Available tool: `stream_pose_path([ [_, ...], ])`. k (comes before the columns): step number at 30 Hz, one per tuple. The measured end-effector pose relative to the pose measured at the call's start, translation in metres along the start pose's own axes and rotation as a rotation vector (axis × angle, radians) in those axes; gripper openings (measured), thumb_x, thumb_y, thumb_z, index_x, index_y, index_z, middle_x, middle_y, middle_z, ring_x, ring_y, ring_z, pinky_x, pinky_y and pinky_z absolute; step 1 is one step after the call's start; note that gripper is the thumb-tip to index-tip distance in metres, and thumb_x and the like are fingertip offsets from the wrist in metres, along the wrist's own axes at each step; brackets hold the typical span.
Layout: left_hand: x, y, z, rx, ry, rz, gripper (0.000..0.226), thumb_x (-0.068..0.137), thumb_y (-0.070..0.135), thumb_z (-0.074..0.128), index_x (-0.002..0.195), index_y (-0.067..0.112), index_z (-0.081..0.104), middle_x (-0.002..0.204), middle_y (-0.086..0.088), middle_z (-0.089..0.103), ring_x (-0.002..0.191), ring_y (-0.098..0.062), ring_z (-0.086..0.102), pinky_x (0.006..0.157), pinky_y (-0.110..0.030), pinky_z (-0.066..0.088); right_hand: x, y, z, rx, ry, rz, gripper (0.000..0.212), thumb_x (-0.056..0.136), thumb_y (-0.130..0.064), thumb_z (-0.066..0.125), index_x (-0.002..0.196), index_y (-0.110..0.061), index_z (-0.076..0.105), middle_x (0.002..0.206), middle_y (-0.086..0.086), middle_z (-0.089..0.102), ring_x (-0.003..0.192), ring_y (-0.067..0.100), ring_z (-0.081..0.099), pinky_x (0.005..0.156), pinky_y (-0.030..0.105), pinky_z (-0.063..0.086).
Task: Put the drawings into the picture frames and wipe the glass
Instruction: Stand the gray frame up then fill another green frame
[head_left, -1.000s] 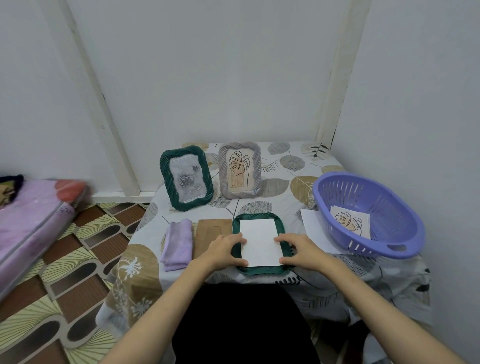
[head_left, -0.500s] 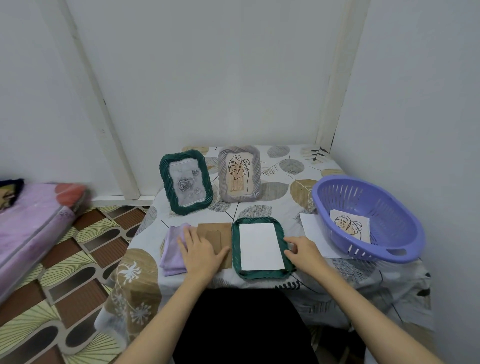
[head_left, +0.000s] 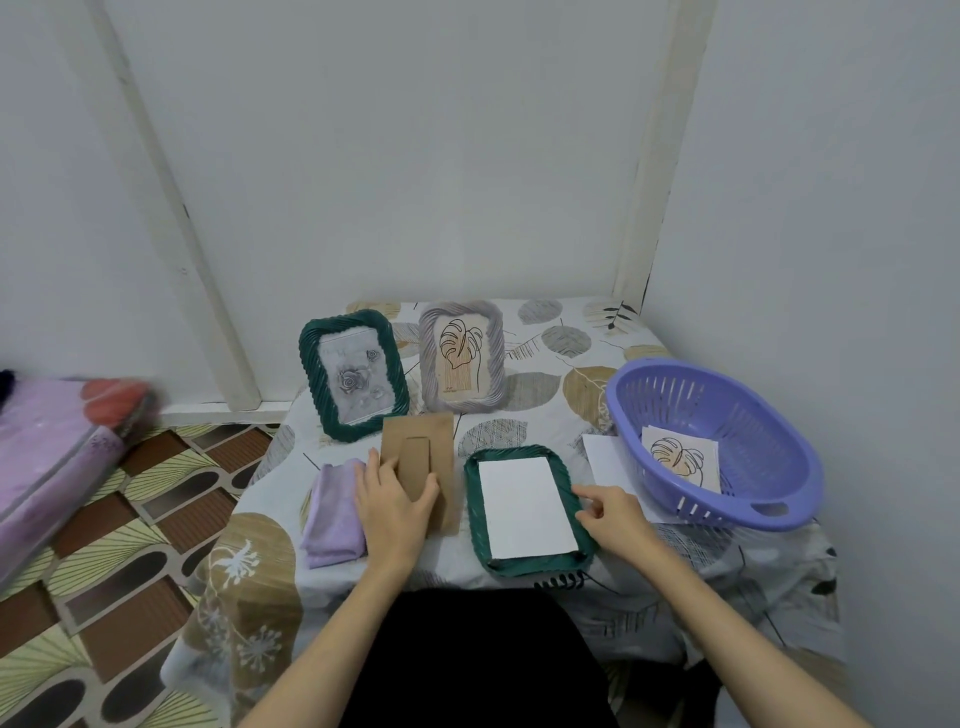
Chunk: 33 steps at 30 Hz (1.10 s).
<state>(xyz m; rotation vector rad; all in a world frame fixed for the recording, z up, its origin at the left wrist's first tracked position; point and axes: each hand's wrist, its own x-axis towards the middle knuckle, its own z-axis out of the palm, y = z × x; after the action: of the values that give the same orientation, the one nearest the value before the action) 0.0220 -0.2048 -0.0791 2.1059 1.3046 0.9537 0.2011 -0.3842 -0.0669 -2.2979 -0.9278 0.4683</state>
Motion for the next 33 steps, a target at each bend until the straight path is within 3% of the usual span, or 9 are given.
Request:
stream_pose_path([
  [6, 0.008, 0.026, -0.014, -0.391, 0.002, -0.039, 0.051, 0.078, 0.029, 0.07, 0.119, 0.007, 0.047, 0.13, -0.012, 0.046, 0.122, -0.026, 0.043, 0.105, -0.042, 0.039, -0.003, -0.018, 0.013, 0.039, 0.004, -0.031, 0.042, 0.087, -0.01, 0.058, 0.128, -0.009, 0.054, 0.069, 0.003, 0.05, 0.074, 0.017, 0.046, 0.06, 0.017, 0.027],
  [10, 0.012, 0.046, -0.011, -0.504, -0.184, -0.094, 0.062, 0.065, 0.047, 0.067, 0.117, 0.017, 0.049, 0.123, -0.006, 0.052, 0.112, -0.023, 0.053, 0.099, -0.045, 0.045, -0.009, -0.033, 0.011, 0.199, 0.134, -0.073, 0.037, 0.089, -0.02, 0.058, 0.124, -0.011, 0.057, 0.071, -0.002, 0.052, 0.067, 0.013, 0.049, 0.058, 0.016, 0.034],
  [12, 0.01, 0.053, -0.006, -0.484, -0.295, -0.095, 0.067, 0.063, 0.051, 0.069, 0.119, 0.019, 0.052, 0.125, -0.005, 0.051, 0.112, -0.021, 0.055, 0.099, -0.044, 0.046, -0.013, -0.048, 0.006, 0.396, 0.129, -0.096, 0.038, 0.09, -0.025, 0.057, 0.127, -0.013, 0.055, 0.076, -0.002, 0.057, 0.066, 0.008, 0.053, 0.058, 0.007, 0.041],
  [15, 0.007, 0.057, 0.001, -0.456, -0.43, -0.077, 0.057, 0.072, 0.044, 0.071, 0.12, 0.019, 0.054, 0.127, -0.006, 0.053, 0.115, -0.02, 0.054, 0.103, -0.042, 0.043, -0.017, -0.063, 0.001, 0.554, 0.035, -0.123, 0.046, 0.088, -0.021, 0.061, 0.132, -0.015, 0.048, 0.079, 0.001, 0.062, 0.064, 0.006, 0.061, 0.06, 0.012, 0.046],
  [18, 0.004, 0.056, -0.003, -0.479, -0.517, -0.053, 0.053, 0.083, 0.024, 0.066, 0.131, 0.015, 0.045, 0.132, -0.004, 0.049, 0.117, -0.023, 0.052, 0.105, -0.042, 0.041, -0.012, -0.061, 0.001, 0.455, 0.075, -0.096, 0.05, 0.081, -0.004, 0.065, 0.129, -0.009, 0.052, 0.066, -0.003, 0.056, 0.052, 0.001, 0.055, 0.06, 0.013, 0.047],
  [21, 0.009, 0.043, -0.009, -0.364, -0.587, -0.021, 0.064, 0.081, 0.008, 0.067, 0.138, 0.006, 0.038, 0.131, -0.004, 0.05, 0.117, -0.02, 0.051, 0.104, -0.032, 0.039, -0.009, -0.053, 0.003, 0.394, 0.047, -0.01, 0.051, 0.08, -0.002, 0.065, 0.129, -0.006, 0.052, 0.064, -0.005, 0.055, 0.06, 0.009, 0.05, 0.07, 0.026, 0.046],
  [26, 0.011, 0.024, -0.014, -0.164, -0.746, 0.047, 0.075, 0.074, 0.012, 0.075, 0.139, 0.011, 0.039, 0.143, -0.005, 0.044, 0.134, -0.016, 0.038, 0.108, -0.022, 0.025, -0.006, -0.045, 0.01, 0.329, -0.001, 0.031, 0.05, 0.08, -0.003, 0.066, 0.128, -0.009, 0.054, 0.066, -0.004, 0.055, 0.063, 0.007, 0.049, 0.068, 0.024, 0.044],
  [30, 0.008, 0.021, -0.013, -0.089, -0.781, 0.063, 0.079, 0.072, 0.015, 0.077, 0.14, 0.015, 0.037, 0.142, -0.005, 0.045, 0.133, -0.016, 0.038, 0.099, -0.017, 0.025, -0.007, -0.042, 0.013, 0.295, 0.008, 0.041, 0.049, 0.079, -0.003, 0.067, 0.125, -0.009, 0.056, 0.064, -0.005, 0.054, 0.058, 0.005, 0.046, 0.06, 0.017, 0.04],
  [33, 0.008, 0.019, -0.01, -0.058, -0.767, 0.074, 0.08, 0.072, 0.017, 0.077, 0.14, 0.017, 0.037, 0.14, -0.005, 0.048, 0.131, -0.018, 0.041, 0.098, -0.018, 0.027, -0.006, -0.041, 0.015, 0.282, 0.017, 0.022, 0.049, 0.079, -0.002, 0.067, 0.126, -0.008, 0.055, 0.064, -0.003, 0.054, 0.059, 0.005, 0.047, 0.066, 0.021, 0.04],
])
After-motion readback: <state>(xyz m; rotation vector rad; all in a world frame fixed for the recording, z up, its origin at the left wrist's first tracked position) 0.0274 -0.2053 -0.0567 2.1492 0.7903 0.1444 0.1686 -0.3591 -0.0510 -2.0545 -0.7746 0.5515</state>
